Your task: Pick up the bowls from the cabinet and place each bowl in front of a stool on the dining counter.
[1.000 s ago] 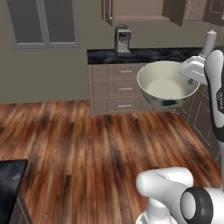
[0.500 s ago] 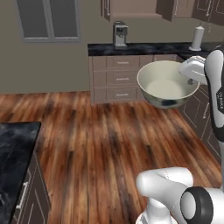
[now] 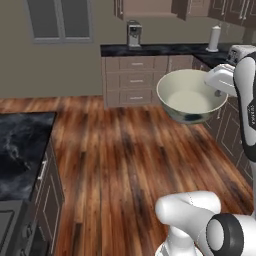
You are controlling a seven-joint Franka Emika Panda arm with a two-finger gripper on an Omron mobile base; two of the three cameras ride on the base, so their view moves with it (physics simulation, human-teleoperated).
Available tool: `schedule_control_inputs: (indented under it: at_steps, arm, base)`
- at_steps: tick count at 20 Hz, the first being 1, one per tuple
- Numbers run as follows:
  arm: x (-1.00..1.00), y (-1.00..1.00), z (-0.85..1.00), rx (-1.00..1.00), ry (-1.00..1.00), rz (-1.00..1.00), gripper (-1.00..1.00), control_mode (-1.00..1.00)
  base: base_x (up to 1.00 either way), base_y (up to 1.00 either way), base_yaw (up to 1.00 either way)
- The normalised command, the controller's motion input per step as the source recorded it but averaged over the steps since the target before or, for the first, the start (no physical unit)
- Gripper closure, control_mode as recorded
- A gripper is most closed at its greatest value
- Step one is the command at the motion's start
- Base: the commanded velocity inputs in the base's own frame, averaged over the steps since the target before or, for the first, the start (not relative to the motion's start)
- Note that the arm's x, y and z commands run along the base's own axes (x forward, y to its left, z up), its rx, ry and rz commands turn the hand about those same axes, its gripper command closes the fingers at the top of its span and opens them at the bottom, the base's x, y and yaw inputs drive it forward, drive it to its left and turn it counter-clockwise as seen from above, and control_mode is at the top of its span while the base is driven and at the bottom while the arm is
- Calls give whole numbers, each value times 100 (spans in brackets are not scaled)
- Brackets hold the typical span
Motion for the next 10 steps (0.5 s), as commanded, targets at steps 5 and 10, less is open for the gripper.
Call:
schedule_control_inputs:
  at_steps: [5,10]
  arm:
    - [0,0,0,0,0,0,100,100]
    - [0,0,0,0,0,0,100,100]
  base:
    - [-100,32,0]
    - [-100,34,0]
